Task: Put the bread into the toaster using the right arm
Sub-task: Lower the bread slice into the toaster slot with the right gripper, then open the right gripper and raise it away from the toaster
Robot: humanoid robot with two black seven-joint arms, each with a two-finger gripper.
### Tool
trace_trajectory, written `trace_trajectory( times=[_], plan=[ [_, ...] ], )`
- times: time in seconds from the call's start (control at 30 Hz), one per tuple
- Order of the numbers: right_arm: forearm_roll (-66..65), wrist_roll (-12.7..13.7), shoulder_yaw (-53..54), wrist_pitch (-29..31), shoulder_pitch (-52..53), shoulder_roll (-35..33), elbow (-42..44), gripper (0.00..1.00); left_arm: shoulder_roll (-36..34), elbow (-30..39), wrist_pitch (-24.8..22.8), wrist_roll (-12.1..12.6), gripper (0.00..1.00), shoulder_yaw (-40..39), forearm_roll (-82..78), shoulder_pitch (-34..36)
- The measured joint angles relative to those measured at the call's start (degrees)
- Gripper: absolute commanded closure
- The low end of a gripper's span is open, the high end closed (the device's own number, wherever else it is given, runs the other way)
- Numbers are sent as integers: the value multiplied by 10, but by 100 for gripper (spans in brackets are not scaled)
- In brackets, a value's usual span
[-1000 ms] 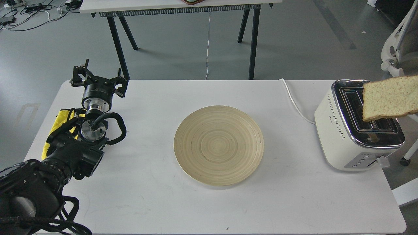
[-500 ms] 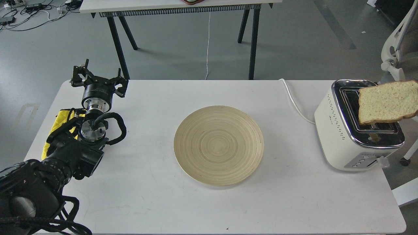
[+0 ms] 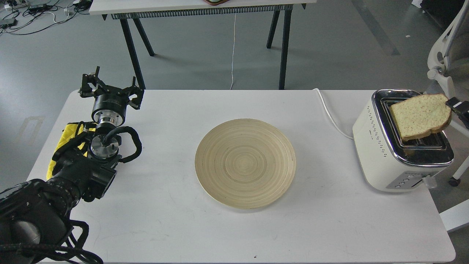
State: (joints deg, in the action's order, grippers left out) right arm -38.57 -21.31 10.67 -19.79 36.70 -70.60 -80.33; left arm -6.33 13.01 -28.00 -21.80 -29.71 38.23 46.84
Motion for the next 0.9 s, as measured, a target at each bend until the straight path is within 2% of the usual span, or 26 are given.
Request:
trace_trajectory(
  times=[0.27,0.43,0.57,0.67,0.8,0.9],
  plan=[
    [5,1,44,1,8,19,-40,16,0,0,0,0,0,0,0,0],
    [33,1,89,1,8,55,-98,5,0,0,0,0,0,0,0,0],
    [67,1,126,1,6,153,-103,4,0,0,0,0,0,0,0,0],
    [104,-2,154,21,3,245,-71,4,0,0,0,0,0,0,0,0],
    [151,-6,205,107,2,370,22,3,0,0,0,0,0,0,0,0],
    [172,-6,257,201,1,466,130,2,0,0,0,0,0,0,0,0]
  ],
)
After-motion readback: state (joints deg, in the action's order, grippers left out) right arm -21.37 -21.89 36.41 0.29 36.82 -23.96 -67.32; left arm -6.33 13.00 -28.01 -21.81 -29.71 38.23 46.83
